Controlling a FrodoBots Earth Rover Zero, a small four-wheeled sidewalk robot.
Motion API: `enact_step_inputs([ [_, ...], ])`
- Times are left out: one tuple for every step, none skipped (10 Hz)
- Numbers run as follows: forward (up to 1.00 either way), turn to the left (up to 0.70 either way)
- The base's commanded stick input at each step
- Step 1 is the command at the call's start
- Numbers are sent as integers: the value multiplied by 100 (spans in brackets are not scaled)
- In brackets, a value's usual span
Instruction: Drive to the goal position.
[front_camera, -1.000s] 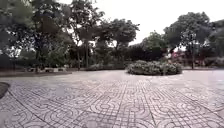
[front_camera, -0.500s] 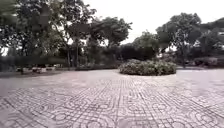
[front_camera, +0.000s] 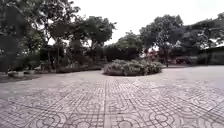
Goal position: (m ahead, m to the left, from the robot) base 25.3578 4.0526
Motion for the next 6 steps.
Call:
enact_step_inputs([
  [0,-45],
  [0,-45],
  [70,-32],
  [100,-27],
  [100,-27],
  [100,-27],
])
